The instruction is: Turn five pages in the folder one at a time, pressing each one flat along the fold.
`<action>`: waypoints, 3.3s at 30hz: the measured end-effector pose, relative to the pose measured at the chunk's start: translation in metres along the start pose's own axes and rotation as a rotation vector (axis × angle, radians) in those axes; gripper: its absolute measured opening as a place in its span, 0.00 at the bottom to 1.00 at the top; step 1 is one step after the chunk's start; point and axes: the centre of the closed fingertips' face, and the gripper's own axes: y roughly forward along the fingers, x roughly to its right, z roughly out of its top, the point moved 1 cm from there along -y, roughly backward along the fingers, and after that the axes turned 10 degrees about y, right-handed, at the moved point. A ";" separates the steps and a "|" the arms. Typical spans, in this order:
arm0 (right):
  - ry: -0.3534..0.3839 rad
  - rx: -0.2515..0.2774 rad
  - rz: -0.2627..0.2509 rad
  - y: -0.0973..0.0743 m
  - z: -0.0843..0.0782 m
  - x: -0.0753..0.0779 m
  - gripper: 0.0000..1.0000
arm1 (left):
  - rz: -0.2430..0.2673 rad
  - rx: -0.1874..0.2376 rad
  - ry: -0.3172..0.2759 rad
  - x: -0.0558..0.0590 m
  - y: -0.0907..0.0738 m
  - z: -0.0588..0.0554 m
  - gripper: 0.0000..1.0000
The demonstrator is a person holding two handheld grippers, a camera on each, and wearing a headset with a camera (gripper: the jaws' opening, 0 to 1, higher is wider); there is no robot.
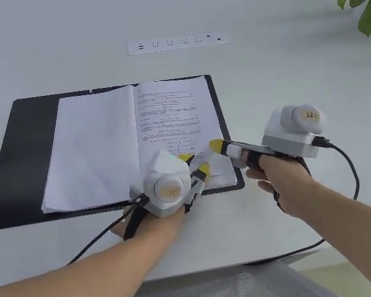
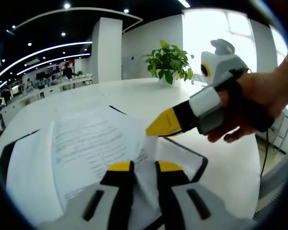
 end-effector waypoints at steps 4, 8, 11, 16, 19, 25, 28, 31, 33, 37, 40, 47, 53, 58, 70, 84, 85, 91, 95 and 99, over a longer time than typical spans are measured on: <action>-0.005 0.002 -0.011 -0.002 0.001 0.003 0.10 | -0.024 0.000 -0.012 0.004 0.000 0.001 0.23; 0.001 0.009 -0.014 -0.006 0.002 0.006 0.05 | -0.035 -0.007 -0.009 0.007 -0.003 0.001 0.27; 0.007 0.013 -0.012 -0.007 0.002 0.006 0.03 | -0.048 -0.016 -0.014 0.007 -0.006 0.001 0.28; 0.031 0.026 -0.003 -0.011 0.004 0.004 0.00 | -0.074 -0.036 -0.038 0.006 -0.016 0.001 0.33; 0.063 0.043 0.002 -0.014 0.007 0.001 0.00 | -0.109 -0.029 -0.048 0.008 -0.025 0.002 0.34; 0.146 0.060 0.025 -0.018 0.010 -0.008 0.00 | -0.134 -0.003 -0.035 0.005 -0.043 0.014 0.37; 0.193 0.075 0.062 -0.022 0.015 -0.017 0.00 | -0.127 0.008 -0.036 -0.002 -0.056 0.020 0.35; 0.218 0.077 0.085 -0.026 0.017 -0.025 0.00 | -0.116 0.022 -0.033 -0.010 -0.069 0.025 0.36; 0.254 0.085 0.115 -0.028 0.021 -0.034 0.00 | -0.107 0.034 -0.037 -0.017 -0.079 0.030 0.37; 0.299 0.098 0.179 -0.034 0.025 -0.057 0.00 | -0.083 0.072 -0.048 -0.033 -0.101 0.039 0.38; 0.319 0.110 0.229 -0.037 0.028 -0.076 0.00 | -0.061 0.087 -0.049 -0.044 -0.117 0.043 0.39; 0.296 0.120 0.340 -0.033 0.027 -0.124 0.00 | 0.002 0.110 -0.061 -0.072 -0.158 0.040 0.40; 0.285 0.106 0.385 -0.018 0.019 -0.154 0.00 | 0.046 0.108 -0.074 -0.091 -0.186 0.029 0.40; 0.266 0.070 0.405 0.000 0.006 -0.176 0.00 | 0.077 0.107 -0.084 -0.103 -0.207 0.021 0.40; 0.241 -0.023 0.403 0.047 -0.031 -0.209 0.00 | 0.129 0.079 -0.108 -0.130 -0.242 -0.003 0.39; 0.137 -0.179 0.312 0.116 -0.083 -0.214 0.00 | 0.162 0.041 -0.144 -0.147 -0.267 -0.024 0.39; 0.134 -0.185 0.309 0.119 -0.085 -0.215 0.00 | 0.163 0.040 -0.147 -0.147 -0.268 -0.024 0.39; 0.116 -0.229 0.282 0.139 -0.104 -0.213 0.00 | 0.164 0.027 -0.154 -0.151 -0.271 -0.032 0.39; 0.121 -0.235 0.285 0.150 -0.110 -0.219 0.00 | 0.167 0.016 -0.165 -0.154 -0.273 -0.038 0.39; 0.104 -0.238 0.305 0.154 -0.115 -0.228 0.02 | 0.166 0.009 -0.165 -0.158 -0.274 -0.043 0.39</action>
